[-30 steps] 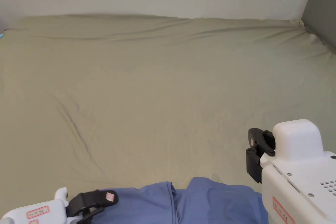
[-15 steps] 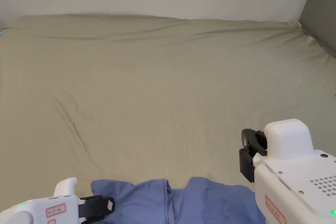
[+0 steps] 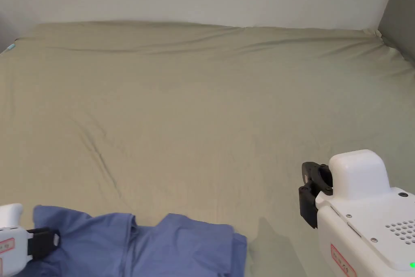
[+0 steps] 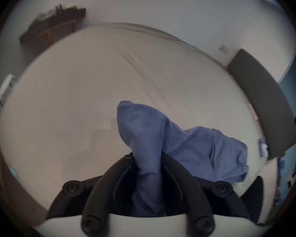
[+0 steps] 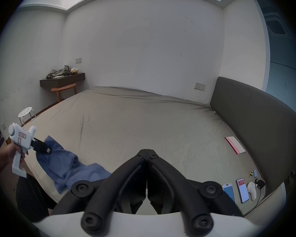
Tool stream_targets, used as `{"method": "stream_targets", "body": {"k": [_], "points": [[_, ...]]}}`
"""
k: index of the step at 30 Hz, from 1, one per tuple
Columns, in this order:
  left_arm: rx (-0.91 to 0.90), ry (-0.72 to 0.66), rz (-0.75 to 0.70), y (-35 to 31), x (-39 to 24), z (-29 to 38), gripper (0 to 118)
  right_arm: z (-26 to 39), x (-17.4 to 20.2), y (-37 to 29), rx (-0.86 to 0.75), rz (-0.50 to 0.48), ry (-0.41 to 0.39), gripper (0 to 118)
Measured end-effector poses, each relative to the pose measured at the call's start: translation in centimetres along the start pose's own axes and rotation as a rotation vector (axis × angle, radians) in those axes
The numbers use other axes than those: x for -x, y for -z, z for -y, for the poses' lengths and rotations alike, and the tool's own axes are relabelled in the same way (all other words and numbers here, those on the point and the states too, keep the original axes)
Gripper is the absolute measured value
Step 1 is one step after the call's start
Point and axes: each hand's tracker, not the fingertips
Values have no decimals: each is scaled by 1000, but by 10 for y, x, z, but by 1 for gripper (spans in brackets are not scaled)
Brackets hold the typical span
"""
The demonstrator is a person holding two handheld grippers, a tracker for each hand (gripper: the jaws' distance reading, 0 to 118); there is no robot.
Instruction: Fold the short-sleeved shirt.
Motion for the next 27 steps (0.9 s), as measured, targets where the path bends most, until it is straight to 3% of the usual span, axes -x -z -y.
{"method": "stream_targets", "body": {"k": [2, 5, 7, 11, 14, 22, 27], "points": [[-28, 53, -151, -15, -3, -8, 18, -1, 1, 2, 0, -5, 1, 2], [-51, 161, -215, -37, -21, -22, 18, -1, 4, 5, -2, -19, 5, 2], [-41, 146, -164, -47, -38, -31, 18, -1, 6, 8, -2, -27, 7, 2], [26, 65, 98, -44, -78, -36, 18, 0, 7, 8, -1, -45, 10, 2], [67, 61, 188, -25, -116, -29, 18, 3, 5, 6, -1, -47, 9, 2], [204, 66, 221, 58, -189, 6, 18, 12, -15, 1, 13, -12, 40, 2], [208, 6, 190, 72, -205, 23, 19, 16, -28, -3, 15, 14, 60, 2]]}}
